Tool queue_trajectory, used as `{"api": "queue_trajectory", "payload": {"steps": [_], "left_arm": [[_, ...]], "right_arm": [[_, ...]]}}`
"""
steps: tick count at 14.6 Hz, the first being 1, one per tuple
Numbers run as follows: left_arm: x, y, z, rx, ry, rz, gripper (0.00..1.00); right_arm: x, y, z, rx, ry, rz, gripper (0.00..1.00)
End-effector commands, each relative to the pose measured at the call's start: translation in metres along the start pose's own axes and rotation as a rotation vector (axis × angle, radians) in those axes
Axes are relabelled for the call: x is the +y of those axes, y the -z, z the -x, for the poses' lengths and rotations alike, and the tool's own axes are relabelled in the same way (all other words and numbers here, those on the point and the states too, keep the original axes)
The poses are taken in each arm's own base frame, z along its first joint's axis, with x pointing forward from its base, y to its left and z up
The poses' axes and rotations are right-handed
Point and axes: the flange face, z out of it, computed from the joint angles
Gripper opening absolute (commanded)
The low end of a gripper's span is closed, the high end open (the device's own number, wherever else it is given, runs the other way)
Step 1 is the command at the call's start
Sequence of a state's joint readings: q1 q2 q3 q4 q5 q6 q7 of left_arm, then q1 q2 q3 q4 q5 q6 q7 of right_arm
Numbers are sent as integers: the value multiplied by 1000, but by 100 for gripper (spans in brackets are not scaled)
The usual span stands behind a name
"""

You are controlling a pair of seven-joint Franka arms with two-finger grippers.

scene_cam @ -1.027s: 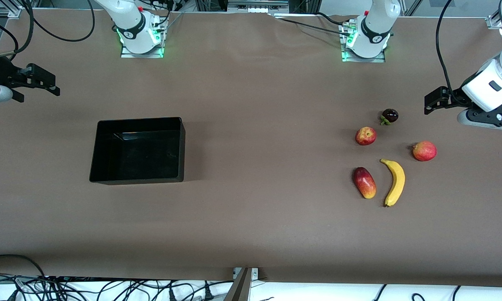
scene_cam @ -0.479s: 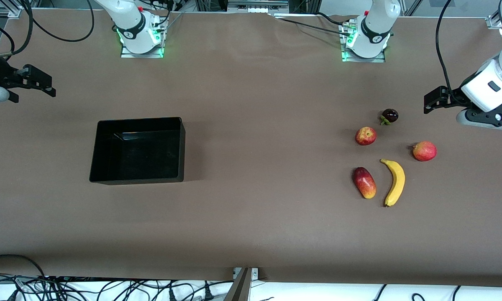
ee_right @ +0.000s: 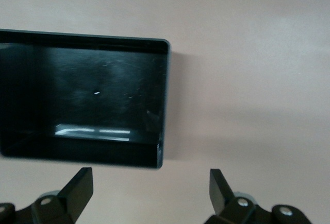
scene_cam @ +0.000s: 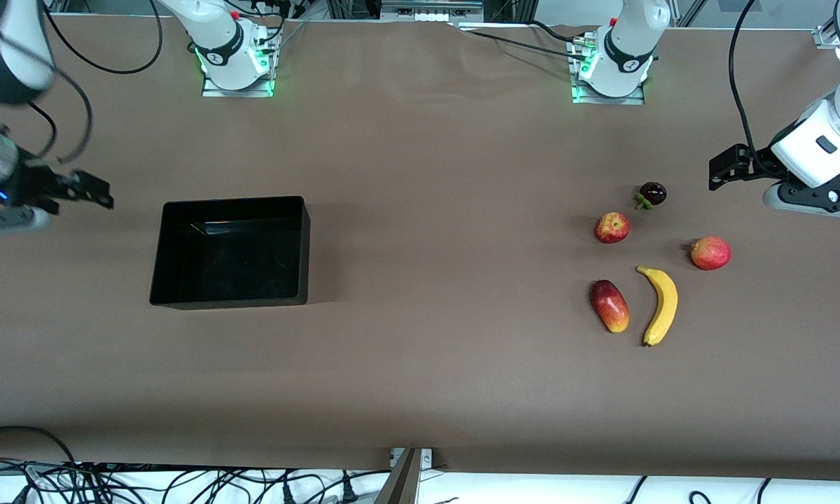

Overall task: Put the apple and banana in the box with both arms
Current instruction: 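Move the right gripper down to the side of the black box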

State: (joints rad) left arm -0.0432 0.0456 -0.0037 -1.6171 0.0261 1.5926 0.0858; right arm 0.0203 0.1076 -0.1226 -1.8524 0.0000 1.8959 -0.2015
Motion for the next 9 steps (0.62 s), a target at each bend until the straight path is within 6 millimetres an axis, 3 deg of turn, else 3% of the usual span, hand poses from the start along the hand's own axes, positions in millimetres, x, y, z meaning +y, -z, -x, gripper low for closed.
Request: {"api": "queue_trajectory", "payload": {"steps": [1, 4, 9], "left_arm": [[2, 6, -1, -1, 9, 8, 100], [1, 6, -1, -3, 9, 8, 100], [2, 6, -1, -1, 7, 6, 100]], "right_arm": [[18, -70, -12, -21, -38, 11, 100], [19, -119, -21, -32, -49, 1, 100], [15, -188, -1, -1, -72, -7, 100]]}}
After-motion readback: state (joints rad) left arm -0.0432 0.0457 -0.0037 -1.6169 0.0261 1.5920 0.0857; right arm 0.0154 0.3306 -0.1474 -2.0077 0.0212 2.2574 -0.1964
